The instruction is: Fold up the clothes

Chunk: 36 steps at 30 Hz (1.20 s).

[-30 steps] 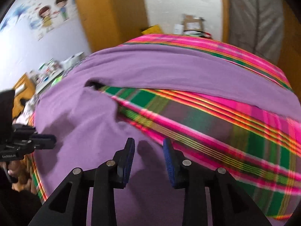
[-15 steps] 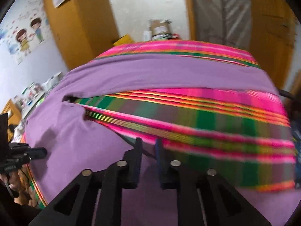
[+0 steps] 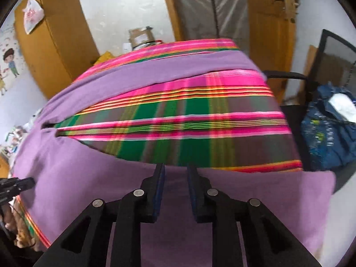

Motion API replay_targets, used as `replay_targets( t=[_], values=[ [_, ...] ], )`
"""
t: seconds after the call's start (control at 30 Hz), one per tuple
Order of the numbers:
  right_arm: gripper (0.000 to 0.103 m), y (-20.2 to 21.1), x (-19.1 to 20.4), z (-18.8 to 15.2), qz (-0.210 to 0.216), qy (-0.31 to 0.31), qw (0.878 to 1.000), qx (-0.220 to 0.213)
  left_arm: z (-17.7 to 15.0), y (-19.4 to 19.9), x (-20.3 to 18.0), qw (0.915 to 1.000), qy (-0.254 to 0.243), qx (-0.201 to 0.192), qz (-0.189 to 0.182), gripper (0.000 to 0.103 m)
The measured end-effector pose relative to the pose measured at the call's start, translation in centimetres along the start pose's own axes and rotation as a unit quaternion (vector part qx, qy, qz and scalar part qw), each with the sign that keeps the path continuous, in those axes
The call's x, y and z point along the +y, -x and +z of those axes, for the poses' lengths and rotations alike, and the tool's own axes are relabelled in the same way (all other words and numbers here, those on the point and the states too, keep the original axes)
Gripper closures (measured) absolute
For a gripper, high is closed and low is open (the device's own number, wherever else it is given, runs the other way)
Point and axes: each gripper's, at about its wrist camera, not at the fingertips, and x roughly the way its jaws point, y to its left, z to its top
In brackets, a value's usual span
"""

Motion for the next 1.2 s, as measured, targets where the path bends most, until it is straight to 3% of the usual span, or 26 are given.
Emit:
replay_targets(
  t=[0.23,0.47,0.67,0.87,1.2],
  values=[
    [0.075,1.7,1.1,-1.2,-0.002,0.007,1.000,-0.015,0.1,1.0,0.5,0.9994,0.005,-0.010,0.034,0.095],
    [0.074,1.1,4.6,-2.0,0.044,0.033,0.998,-0.007,0.1,2.2,4.4,0.9953,0.052,-0.010,0.081,0.095],
    [0.073,0.3,6.2,-1.5,0.048,0.038,0.998,0.007,0.1,3.1,7.8,0.9883,0.092,-0.010,0.121,0.095],
    [0.073,0.5,7.1,0.1,0.052,0.040,0.998,0.003,1.5,4.2,8.7,0.9883,0.092,-0.027,0.119,0.095],
    [0.073,-0.8,8.4,3.9,0.049,0.070,0.996,0.000,7.4,3.8,8.8,0.9889,0.057,-0.045,0.129,0.095]
  ],
)
